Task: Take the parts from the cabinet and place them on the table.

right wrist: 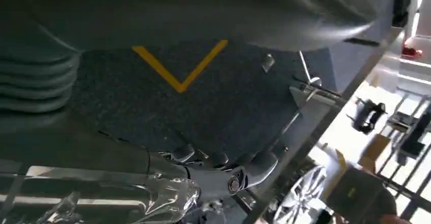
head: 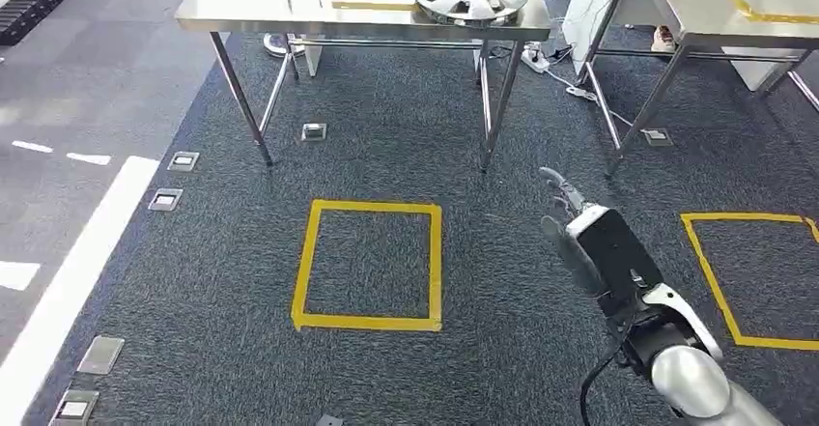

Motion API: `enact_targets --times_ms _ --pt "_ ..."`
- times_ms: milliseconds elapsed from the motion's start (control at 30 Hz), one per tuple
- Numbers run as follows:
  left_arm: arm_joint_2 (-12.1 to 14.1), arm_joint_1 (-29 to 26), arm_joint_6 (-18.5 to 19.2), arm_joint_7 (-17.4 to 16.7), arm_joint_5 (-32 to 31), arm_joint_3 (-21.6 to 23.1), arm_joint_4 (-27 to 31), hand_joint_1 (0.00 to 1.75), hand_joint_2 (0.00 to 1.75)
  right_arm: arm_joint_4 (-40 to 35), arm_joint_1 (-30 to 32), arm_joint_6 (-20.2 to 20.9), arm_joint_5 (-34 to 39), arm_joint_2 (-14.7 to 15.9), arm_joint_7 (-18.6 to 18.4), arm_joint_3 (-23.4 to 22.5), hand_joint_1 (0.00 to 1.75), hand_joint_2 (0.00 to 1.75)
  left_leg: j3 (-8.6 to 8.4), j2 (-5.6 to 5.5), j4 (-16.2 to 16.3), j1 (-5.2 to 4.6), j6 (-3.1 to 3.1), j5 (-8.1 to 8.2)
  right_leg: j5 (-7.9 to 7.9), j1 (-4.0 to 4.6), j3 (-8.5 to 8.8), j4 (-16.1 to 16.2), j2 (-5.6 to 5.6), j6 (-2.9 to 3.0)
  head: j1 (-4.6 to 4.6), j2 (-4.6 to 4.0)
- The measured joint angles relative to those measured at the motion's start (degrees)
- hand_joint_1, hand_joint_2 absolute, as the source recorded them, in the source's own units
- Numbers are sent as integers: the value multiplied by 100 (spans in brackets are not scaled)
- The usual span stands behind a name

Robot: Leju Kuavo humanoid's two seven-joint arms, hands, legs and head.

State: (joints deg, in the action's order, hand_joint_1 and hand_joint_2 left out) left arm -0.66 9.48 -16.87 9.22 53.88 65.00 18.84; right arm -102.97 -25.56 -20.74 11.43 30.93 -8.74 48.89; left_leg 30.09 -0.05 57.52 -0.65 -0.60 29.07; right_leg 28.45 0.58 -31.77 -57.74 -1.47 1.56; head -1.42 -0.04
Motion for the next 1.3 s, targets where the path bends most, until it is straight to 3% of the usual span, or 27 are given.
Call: enact_targets --times_ms 233,400,567,833,1200,1233,1267,1300 --pt "-26 35 -85 -177 112 50 11 0 175 903 565 72 376 -200 179 -118 0 175 -2 6 3 -26 -34 -20 -55 -28 10 35 14 -72 2 0" --pt "-28 50 -184 -265 181 74 39 0 175 1399 917 151 582 -348 127 -193 0 175 -4 9 3 -32 -42 -24 -58 -31 12 42 11 -78 7 0" --pt "-28 -20 -129 -343 -215 -90 63 0 175 2007 1245 287 575 -549 103 -457 0 175 -7 10 0 -31 -43 -23 -58 -30 9 42 15 -79 7 0" --pt "-20 -214 157 -422 -1085 -669 107 0 175 2870 1650 575 291 -853 216 -975 0 175 -16 20 -10 -31 -42 -24 -54 -30 10 41 22 -82 9 0" --pt "-4 -571 581 -529 -2271 -1998 203 0 175 4223 2179 986 -105 -1402 383 -1898 0 175 -18 35 -17 -30 -37 -20 -51 -30 10 41 40 -78 20 0" --pt "-4 -595 605 -538 -2363 -2123 210 0 175 4339 2225 1014 -131 -1448 400 -1978 0 0 -20 35 -17 -30 -37 -20 -50 -30 10 41 40 -78 18 0" --pt "-4 -625 649 -549 -2464 -2245 217 0 175 4446 2276 1056 -164 -1496 415 -2055 0 0 -20 35 -17 -30 -37 -20 -50 -30 9 41 39 -78 20 0" --pt "-4 -659 688 -562 -2581 -2384 230 0 0 4548 2322 1091 -203 -1552 433 -2131 0 0 -19 35 -18 -30 -36 -20 -50 -30 9 41 40 -77 18 0"
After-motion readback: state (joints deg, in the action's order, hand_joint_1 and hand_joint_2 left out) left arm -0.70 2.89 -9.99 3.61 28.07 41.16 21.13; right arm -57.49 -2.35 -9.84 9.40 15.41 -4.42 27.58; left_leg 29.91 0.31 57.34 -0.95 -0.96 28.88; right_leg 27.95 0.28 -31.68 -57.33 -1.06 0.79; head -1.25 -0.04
